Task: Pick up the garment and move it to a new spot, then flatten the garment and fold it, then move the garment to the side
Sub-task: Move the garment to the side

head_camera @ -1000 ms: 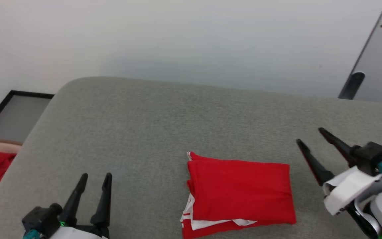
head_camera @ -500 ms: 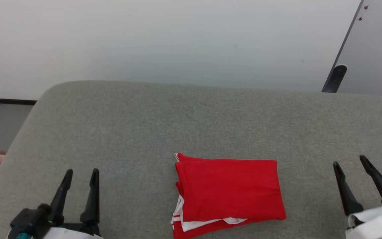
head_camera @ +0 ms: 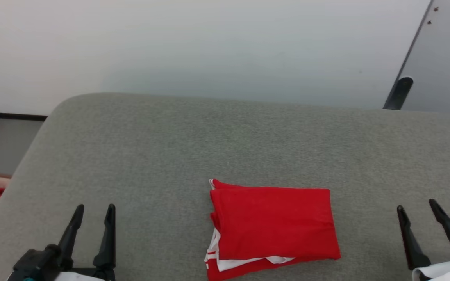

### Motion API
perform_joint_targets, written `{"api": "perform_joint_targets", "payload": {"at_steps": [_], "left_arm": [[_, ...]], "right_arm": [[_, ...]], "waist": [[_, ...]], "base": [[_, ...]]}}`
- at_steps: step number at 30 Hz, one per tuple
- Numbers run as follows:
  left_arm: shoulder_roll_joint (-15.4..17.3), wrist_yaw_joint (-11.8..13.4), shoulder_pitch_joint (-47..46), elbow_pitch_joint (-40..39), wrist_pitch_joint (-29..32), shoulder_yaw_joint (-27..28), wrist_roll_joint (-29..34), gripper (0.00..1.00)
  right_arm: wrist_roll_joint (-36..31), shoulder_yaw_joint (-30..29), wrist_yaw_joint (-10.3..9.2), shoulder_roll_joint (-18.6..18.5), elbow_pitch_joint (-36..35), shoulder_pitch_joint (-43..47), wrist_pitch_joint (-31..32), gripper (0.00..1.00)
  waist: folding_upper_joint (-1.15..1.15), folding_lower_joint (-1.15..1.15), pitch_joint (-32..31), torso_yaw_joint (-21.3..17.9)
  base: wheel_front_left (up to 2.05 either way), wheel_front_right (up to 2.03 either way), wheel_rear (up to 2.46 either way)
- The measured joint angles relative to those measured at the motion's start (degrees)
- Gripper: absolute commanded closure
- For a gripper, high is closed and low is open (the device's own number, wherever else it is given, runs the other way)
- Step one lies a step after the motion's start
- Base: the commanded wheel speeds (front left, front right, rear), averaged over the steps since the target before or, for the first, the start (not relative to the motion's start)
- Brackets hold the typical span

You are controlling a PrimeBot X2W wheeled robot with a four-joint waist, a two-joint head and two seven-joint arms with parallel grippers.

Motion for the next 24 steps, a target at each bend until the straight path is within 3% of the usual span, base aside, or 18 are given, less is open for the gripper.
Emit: {"api": "perform_joint_targets", "payload": {"at_steps": [8,15,18,24], "left_arm": [[0.34,0.00,0.15,0.77,0.00,2.55,0.02,0.00],[0.33,0.00,2.39,1.11,0.00,3.71,0.04,0.00],[-0.05,0.00,2.71,1.12,0.00,3.38,-0.05,0.00],[-0.68,0.00,2.96,1.63,0.00,2.22,-0.55,0.00]], "right_arm": [[0.02,4.76,0.00,0.13,1.90,0.03,0.00,0.00],[3.16,8.79,0.00,-0.49,8.18,-2.69,1.20,0.00],[5.00,10.57,0.00,-1.60,10.12,-4.76,6.95,0.00],[8.76,12.27,0.00,-4.32,12.16,-8.49,24.17,0.00]], "waist": [[0.00,0.00,-0.37,3.77],[0.00,0.00,-1.19,7.96],[0.00,0.00,-1.52,9.61],[0.00,0.00,-1.91,12.00]], "base": [[0.00,0.00,0.00],[0.00,0.00,0.00],[0.00,0.00,0.00],[0.00,0.00,0.00]]}}
